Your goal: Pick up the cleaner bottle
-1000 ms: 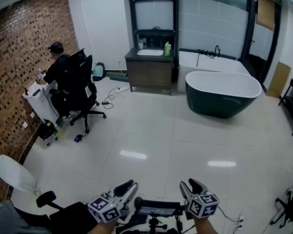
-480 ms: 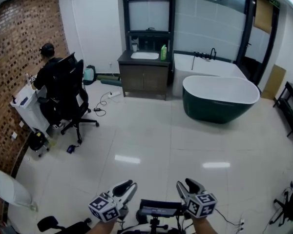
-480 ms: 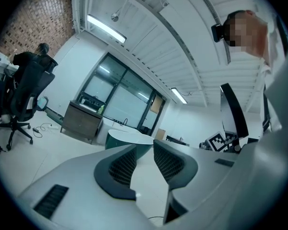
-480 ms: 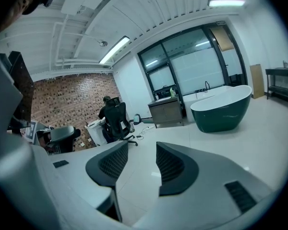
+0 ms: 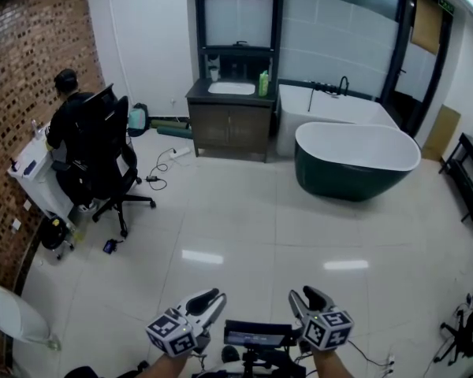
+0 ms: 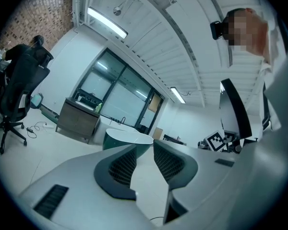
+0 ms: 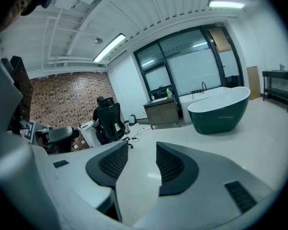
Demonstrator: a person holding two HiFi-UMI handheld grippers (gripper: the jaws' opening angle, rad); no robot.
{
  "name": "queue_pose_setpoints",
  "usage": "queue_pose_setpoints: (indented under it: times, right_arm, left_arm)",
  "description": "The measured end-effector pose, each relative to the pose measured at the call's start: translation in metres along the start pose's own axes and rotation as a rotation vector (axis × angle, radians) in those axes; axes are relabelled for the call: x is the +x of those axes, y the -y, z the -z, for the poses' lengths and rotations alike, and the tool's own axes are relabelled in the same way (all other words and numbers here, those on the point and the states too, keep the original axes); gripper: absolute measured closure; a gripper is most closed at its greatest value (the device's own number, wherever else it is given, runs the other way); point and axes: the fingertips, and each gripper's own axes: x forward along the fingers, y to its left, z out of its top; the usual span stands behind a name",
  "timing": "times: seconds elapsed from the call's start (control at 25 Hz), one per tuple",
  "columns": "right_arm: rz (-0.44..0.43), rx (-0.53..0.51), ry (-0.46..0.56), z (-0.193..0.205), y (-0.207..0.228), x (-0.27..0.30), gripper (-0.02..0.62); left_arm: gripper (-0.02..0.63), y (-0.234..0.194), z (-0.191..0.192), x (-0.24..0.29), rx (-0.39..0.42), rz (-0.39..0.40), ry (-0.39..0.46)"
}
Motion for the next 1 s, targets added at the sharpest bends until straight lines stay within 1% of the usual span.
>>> queue_pose_setpoints:
  times: [0.24,0.48,0.68,0.84,1.0]
  right_arm:
    - [-0.039,-0.011,-0.008,-0.02,0.021,0.041,0.411]
    - [-0.093,-0.029,-0.012,-0.063,0.051,0.098,0.411]
    - [-0.118,-0.042,-0.006,-0.103,0.092,0.129,0.411]
    - [-0.13,-0.035,-0.008,-0.12,0.119,0.147,0.411]
    - [-0.134,-0.016,-0.005,-0.13,0.139,0.16,0.411]
  left_arm:
    - [0.5,-0.025,-0.012,0.032,0.004,-0.034,0.01]
    - [0.5,-0.059,-0.043,0.086,0.003,-0.084,0.042]
    - [0.5,-0.073,-0.064,0.144,0.025,-0.09,0.059]
    - [0.5,-0.081,-0.07,0.181,0.021,-0.099,0.058]
    - [0.5,-0.087,-0.072,0.21,0.018,-0.093,0.035]
